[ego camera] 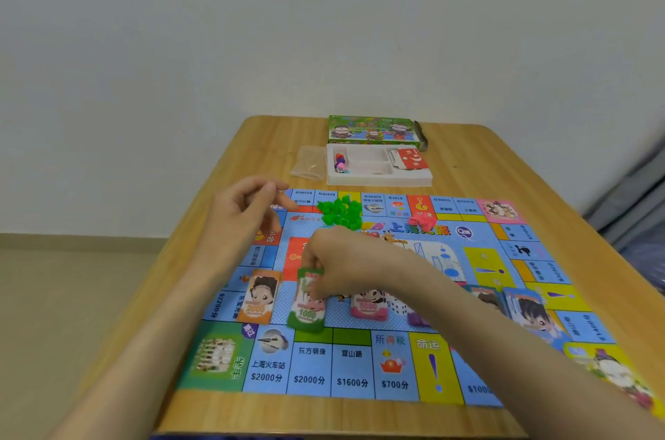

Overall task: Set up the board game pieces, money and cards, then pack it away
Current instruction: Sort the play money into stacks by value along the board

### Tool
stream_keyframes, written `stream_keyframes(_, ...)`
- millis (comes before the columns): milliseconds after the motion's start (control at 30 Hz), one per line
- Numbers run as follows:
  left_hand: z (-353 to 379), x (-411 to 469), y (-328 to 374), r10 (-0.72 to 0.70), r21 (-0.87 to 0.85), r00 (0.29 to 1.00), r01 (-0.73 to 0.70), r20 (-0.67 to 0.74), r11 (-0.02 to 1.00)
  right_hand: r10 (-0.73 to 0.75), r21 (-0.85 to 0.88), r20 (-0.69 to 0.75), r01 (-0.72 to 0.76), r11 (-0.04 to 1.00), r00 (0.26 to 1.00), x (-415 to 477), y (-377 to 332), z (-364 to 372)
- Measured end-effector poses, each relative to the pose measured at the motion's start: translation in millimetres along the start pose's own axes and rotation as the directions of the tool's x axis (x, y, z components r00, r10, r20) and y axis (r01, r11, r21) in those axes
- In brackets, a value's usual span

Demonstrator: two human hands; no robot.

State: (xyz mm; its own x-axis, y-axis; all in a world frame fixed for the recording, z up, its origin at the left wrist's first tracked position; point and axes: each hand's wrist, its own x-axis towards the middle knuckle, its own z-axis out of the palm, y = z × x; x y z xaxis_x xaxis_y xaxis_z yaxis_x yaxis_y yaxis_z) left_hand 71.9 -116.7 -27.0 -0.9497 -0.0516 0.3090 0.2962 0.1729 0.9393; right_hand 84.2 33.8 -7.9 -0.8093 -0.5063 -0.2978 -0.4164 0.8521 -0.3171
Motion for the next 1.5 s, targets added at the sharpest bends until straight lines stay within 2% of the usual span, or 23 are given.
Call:
stream_keyframes(167,0.4,-0.7,-3.4,0.003,0.051,1.0,-0.004,0.03,0.999,0.016,-0.124,-0.126,-0.032,0.992,0.992,-5.6,1.1,6.0)
stream_keyframes(233,0.7,-1.1,-4.2,-0.004,0.054,0.999,0.002,0.041,0.999,0.022,-0.095,-0.159,-0.037,0.995,0.987,-12.6,7.6,-2.3)
stream_keyframes(300,1.2,-1.3,-4.4,-0.008,0.05,0.999,0.005,0.051,0.999,0.05,-0.016,-0.16,-0.053,0.998,0.986,-21.7,17.1,-14.3)
stream_keyframes(567,5.4,-4.1,-2.9,0.001,0.047,0.993,-0.007,0.12,0.999,0.118,-0.178,-0.054,-0.126,0.976,0.992,-33.7,31.1,-7.4)
stream_keyframes(833,6.0,-5.9,-6.4,0.037,0.094,0.976,-0.058,0.215,0.994,0.142,-0.102,0.046,-0.137,0.985,0.989,-30.4,34.0,-13.7)
stream_keyframes(933,7.4,-8.0,-6.8,0.044,0.155,0.959,-0.091,0.28,0.984,0.115,-0.103,0.036,-0.111,0.988,0.993,-31.1,32.9,-13.6)
stream_keyframes(1067,10.4,-11.3,-4.4,0.059,0.25,0.933,-0.156,0.356,0.956,0.098,-0.089,-0.054,-0.102,0.991,0.994,-33.7,34.1,-10.6)
stream_keyframes(1133,13.0,-13.1,1.7,0.051,0.315,0.905,-0.199,0.422,0.928,0.087,-0.04,-0.112,-0.092,0.995,0.99,-34.7,36.6,-7.2)
stream_keyframes(1200,18.3,-17.7,12.3,0.002,0.404,0.85,-0.253,0.527,0.879,0.077,0.119,-0.193,-0.054,0.991,0.978,-36.2,42.5,-3.9)
stream_keyframes(1267,24.6,-25.0,22.5,-0.09,0.513,0.801,-0.288,0.592,0.809,0.102,0.385,-0.22,-0.01,0.923,0.97,-40.4,48.0,-3.3)
stream_keyframes(1333,30.6,-32.1,28.3,-0.113,0.59,0.784,-0.355,0.61,0.725,0.133,0.569,-0.193,0.0,0.823,0.972,-46.4,52.4,-3.3)
stream_keyframes(1400,36.0,-38.7,31.1,-0.133,0.655,0.786,-0.394,0.603,0.645,0.146,0.637,-0.129,-0.031,0.77,0.981,-51.6,54.4,-1.6)
stream_keyframes(1500,42.0,-46.5,34.5,-0.148,0.731,0.801,-0.432,0.58,0.528,0.116,0.638,-0.068,-0.046,0.769,0.991,-56.7,55.0,-2.9)
